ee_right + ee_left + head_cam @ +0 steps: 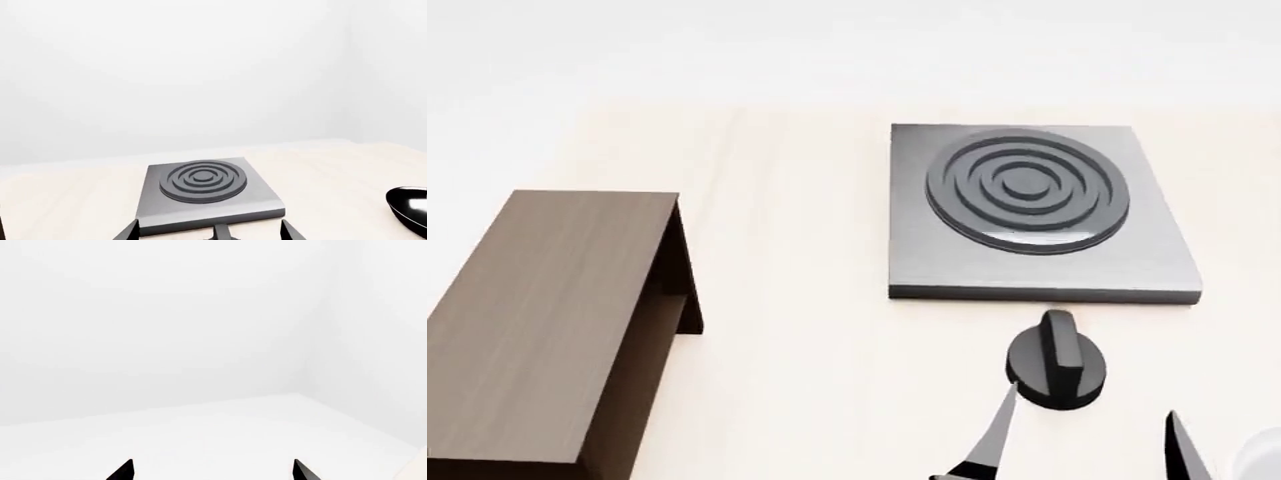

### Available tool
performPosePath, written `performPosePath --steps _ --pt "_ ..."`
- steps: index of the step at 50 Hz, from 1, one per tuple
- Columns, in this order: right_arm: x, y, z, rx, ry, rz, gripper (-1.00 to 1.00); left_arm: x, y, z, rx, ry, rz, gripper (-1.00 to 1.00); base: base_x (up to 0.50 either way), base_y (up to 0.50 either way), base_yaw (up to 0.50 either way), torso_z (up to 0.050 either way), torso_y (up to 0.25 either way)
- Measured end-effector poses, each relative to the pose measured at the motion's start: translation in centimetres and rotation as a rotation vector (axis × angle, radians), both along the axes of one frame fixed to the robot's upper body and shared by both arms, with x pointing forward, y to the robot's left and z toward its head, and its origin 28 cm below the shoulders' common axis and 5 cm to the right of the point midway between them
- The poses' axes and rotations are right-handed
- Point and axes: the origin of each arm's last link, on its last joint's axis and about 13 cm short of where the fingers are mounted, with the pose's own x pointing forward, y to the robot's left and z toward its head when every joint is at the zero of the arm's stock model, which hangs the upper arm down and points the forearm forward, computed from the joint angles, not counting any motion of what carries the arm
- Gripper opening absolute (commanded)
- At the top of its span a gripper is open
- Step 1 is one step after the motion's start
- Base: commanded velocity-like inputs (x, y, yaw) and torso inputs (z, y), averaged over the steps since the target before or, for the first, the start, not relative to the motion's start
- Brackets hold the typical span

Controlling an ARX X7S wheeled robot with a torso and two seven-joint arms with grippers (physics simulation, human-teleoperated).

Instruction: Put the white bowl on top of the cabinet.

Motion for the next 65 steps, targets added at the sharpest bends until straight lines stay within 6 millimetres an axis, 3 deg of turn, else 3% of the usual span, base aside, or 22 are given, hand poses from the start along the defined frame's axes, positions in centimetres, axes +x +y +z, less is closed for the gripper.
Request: performPosePath --steps 25,53,65 --pt "0.0 0.0 0.0 -0.015 -0.009 -0.008 1.00 0.1 -0.1 -0.1 -0.001 0.001 -0.007 1.00 0.12 0.34 0.00 0.000 0.000" --pt "0.1 -0.2 0.1 0.010 -0.004 -0.044 1.00 0.1 -0.1 -0.1 -0.002 0.001 -0.008 1.00 0.00 0.00 0.00 0.000 0.000" --pt "0.3 -1.3 1.5 0.038 0.000 -0.148 1.00 0.1 -0.1 -0.1 -0.004 0.001 -0.009 1.00 0.00 0.00 0.00 0.000 0.000"
